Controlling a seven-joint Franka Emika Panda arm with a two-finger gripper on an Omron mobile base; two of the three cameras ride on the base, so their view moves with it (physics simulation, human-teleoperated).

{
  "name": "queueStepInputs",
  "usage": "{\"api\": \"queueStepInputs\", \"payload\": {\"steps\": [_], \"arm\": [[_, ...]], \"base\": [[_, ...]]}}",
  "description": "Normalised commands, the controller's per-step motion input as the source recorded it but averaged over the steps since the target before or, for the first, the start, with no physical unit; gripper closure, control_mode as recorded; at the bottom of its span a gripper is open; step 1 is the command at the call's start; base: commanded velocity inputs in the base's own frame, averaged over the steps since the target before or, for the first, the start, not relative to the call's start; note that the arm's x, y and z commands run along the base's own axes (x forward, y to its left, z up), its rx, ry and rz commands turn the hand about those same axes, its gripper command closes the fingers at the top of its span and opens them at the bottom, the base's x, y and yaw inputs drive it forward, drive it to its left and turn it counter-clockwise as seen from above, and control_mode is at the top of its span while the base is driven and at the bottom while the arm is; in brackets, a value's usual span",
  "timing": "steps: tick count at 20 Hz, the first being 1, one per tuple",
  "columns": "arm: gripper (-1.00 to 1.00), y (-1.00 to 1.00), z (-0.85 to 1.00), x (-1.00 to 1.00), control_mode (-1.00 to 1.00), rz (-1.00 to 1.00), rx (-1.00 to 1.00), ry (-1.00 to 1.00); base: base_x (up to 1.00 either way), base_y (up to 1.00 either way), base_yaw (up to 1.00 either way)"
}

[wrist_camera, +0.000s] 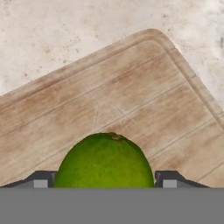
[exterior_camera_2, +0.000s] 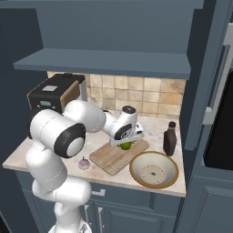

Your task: Open the cabinet. Place the bowl and condiment on the counter. Then place the lime and garlic on the cutting board.

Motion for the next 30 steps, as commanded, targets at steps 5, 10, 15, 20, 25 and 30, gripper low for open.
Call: {"api": "queueStepInputs", "payload": {"steps": [5, 10, 15, 20, 25, 30], "arm": [[-1.00, 0.08, 0.06, 0.00, -1.00, 0.00, 0.00, 0.00], [-1.00, 0.08, 0.36, -0.12, -1.00, 0.00, 0.00, -0.01], [-1.00, 0.08, 0.39, -0.24, -1.00, 0.00, 0.00, -0.02], [-1.00, 0.12, 0.36, -0.34, -1.00, 0.00, 0.00, -0.04], [-1.00, 0.22, 0.37, -0.43, -1.00, 0.00, -0.01, 0.00], [-1.00, 0.18, 0.42, -0.46, -1.00, 0.00, 0.00, 0.00]], "base": [[0.00, 0.00, 0.00], [0.00, 0.00, 0.00], [0.00, 0.00, 0.00], [0.00, 0.00, 0.00], [0.00, 0.00, 0.00], [0.00, 0.00, 0.00]]}}
